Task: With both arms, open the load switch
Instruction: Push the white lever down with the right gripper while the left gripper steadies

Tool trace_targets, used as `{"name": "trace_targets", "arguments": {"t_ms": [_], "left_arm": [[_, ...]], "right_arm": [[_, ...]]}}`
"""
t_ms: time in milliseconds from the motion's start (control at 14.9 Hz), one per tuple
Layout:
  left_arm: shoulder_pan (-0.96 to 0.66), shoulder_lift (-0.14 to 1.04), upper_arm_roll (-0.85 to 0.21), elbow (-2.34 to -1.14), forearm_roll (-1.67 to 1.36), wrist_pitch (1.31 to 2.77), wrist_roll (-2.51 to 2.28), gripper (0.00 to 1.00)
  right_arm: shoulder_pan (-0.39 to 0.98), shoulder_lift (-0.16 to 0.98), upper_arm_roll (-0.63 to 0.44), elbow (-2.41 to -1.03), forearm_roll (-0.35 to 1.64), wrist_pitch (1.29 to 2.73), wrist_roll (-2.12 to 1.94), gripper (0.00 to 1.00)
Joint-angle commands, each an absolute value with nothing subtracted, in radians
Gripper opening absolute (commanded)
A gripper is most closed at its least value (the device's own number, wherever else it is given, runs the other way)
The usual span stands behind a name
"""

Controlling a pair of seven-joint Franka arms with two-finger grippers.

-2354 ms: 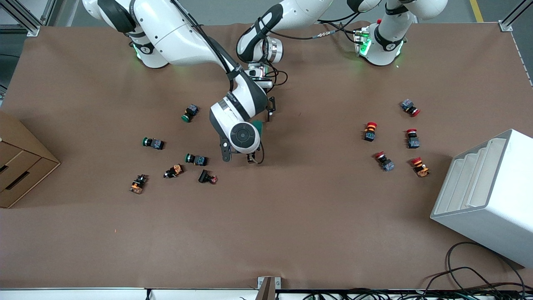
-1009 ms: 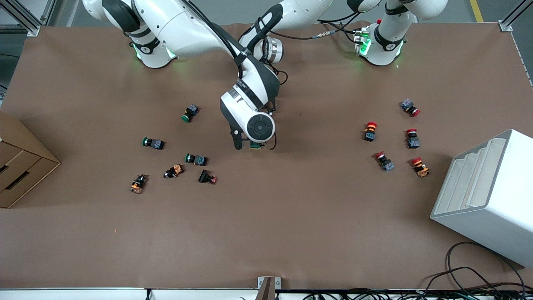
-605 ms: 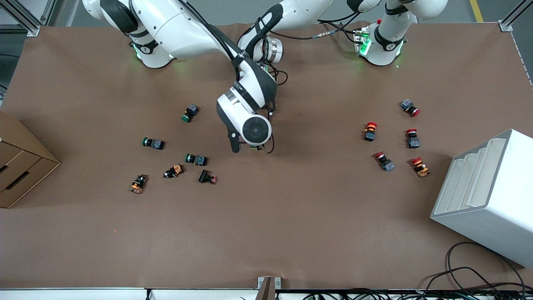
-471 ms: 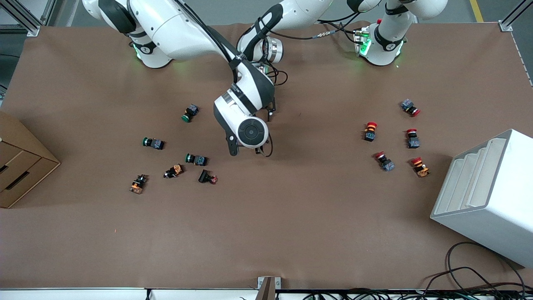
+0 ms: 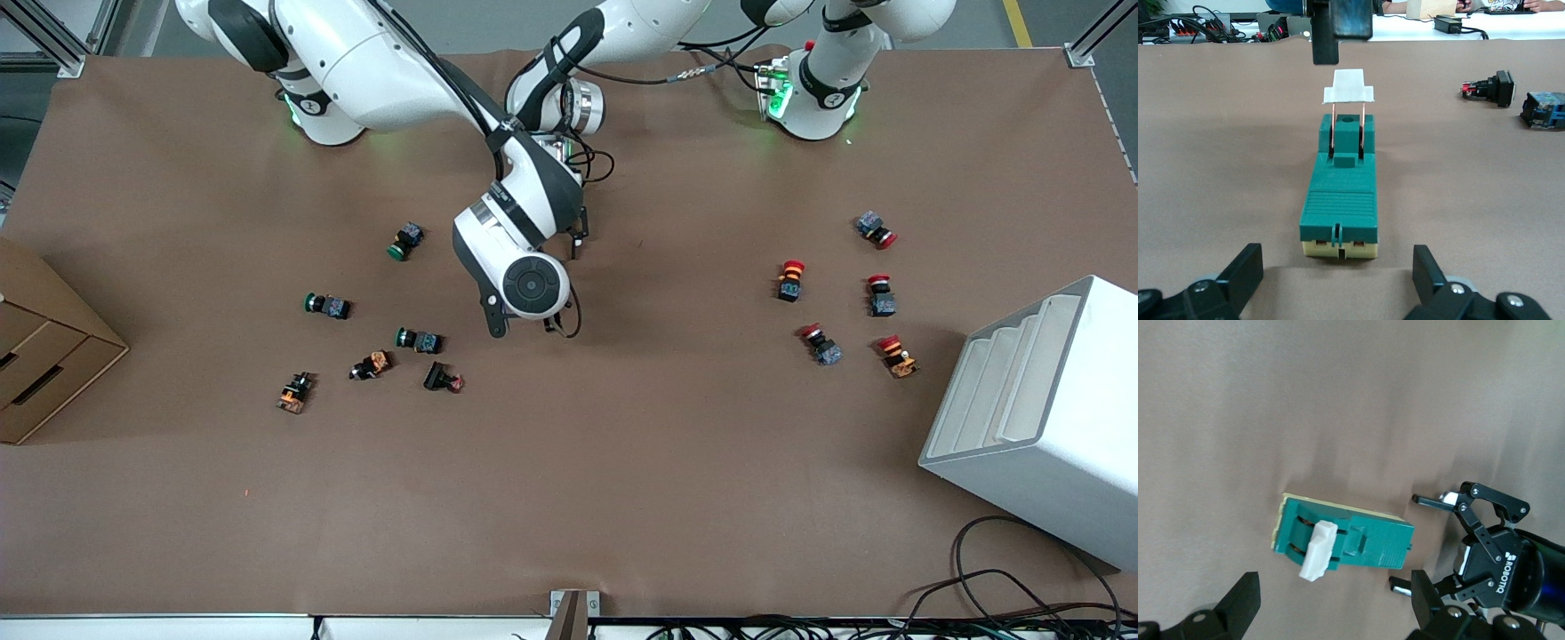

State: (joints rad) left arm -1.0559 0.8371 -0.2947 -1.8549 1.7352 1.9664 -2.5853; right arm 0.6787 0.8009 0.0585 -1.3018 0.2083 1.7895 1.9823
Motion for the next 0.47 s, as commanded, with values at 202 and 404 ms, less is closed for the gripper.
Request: {"name": "trace_targets", "arguments": {"t_ms": [202,404], "left_arm": [[-1.057,0.897,-0.299,-1.862,1.730,2.010,-2.614,0.99],[-1.057,0.897,-0.299,-1.862,1.730,2.010,-2.614,0.99]], "right_arm": [[0.683,0.804,0.063,-1.318,0.189,1.757,1.968,1.00],[0.683,0.802,0.063,-1.313,0.189,1.711,1.967,1.00]]}}
